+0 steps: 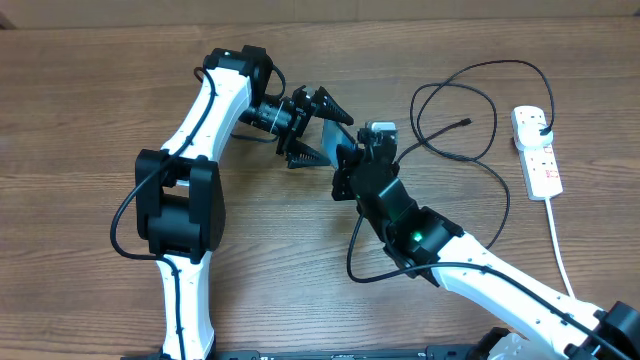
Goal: Plug charger to phone and switch on socket
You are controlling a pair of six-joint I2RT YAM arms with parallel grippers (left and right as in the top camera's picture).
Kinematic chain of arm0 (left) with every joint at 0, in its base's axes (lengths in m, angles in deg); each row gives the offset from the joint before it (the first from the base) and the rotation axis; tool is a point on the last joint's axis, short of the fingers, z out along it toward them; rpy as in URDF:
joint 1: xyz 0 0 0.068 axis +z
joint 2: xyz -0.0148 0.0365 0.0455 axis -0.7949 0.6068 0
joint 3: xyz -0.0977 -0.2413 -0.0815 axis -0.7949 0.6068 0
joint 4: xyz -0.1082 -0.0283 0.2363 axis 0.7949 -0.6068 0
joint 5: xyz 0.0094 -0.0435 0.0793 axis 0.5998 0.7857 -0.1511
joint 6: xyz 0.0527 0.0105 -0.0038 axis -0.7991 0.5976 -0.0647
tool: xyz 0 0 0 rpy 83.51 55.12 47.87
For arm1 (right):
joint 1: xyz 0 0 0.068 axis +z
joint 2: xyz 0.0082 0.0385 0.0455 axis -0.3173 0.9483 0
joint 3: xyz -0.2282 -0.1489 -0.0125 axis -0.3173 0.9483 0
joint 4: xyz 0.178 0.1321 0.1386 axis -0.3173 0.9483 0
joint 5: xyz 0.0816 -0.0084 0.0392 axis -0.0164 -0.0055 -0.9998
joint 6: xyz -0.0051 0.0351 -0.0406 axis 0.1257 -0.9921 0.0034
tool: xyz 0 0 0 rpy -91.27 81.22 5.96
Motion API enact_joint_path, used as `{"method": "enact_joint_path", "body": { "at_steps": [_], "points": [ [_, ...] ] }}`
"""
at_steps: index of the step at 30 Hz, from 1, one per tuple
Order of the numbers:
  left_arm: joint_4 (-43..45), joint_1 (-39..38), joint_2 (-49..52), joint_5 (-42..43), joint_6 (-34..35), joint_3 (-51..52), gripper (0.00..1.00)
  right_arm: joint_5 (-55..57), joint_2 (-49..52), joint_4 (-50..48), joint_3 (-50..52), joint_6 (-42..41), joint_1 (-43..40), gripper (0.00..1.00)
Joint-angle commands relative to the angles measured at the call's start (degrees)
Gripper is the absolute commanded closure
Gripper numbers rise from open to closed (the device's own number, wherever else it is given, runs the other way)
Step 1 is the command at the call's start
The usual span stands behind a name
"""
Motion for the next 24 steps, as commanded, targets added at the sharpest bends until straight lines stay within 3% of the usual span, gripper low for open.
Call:
{"method": "enact_joint_path", "body": {
  "at_steps": [1,5,12,18,21,24],
  "points": [
    [-0.1,1.9,-0.2,-3.3,-0.6,-1.6,0.00,1.5,-3.4,-0.3,-1.0,0.1,0.2,0.89],
    [-0.4,4.7,-0.5,-3.5,-0.7,-1.6,0.00,1.5,-4.9,0.5,-1.0,0.1,0.2,0.96],
    [-0.5,7.6,-0.5,-5.2,-1.9,-1.6,0.00,2.8,-5.0,3.7,-1.0,0.1,-0.2,0.96],
    [-3.8,10.8,-1.8,-6.1,-8.0,-1.7,0.00,2.9,-7.8,4.3,-1.6,0.0,-2.8,0.96],
    [-8.3,14.2,-5.7,-13.5,-10.6,-2.7,0.00,-0.4,-11.9,5.0,-2.1,-1.6,-4.1,0.96],
    [-10.7,17.7,-14.8,-25.7,-11.2,-3.0,0.00,-10.0,-14.0,5.7,-2.1,-11.5,-8.9,0.96]
  ]
}}
